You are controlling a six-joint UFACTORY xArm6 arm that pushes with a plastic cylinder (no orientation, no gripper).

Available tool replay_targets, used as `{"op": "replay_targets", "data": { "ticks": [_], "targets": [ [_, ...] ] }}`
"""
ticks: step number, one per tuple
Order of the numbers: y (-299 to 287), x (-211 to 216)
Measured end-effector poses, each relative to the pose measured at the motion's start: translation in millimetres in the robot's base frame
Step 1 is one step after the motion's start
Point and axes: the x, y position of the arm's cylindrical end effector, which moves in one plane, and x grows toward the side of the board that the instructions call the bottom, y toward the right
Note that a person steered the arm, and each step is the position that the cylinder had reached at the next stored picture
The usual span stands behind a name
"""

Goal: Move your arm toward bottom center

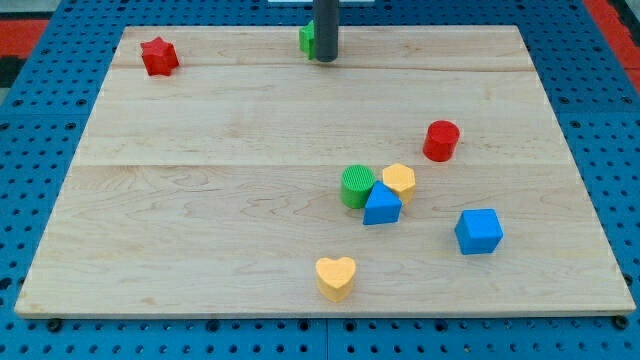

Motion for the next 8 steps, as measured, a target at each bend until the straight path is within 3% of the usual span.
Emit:
{"op": "replay_targets", "data": {
  "ticks": [2,4,5,7,8],
  "targets": [
    [-2.7,17.4],
    [-35.5,105.4],
    [-89.6,115.2],
    [-98.7,187.5],
    [-98.7,186.9]
  ]
}}
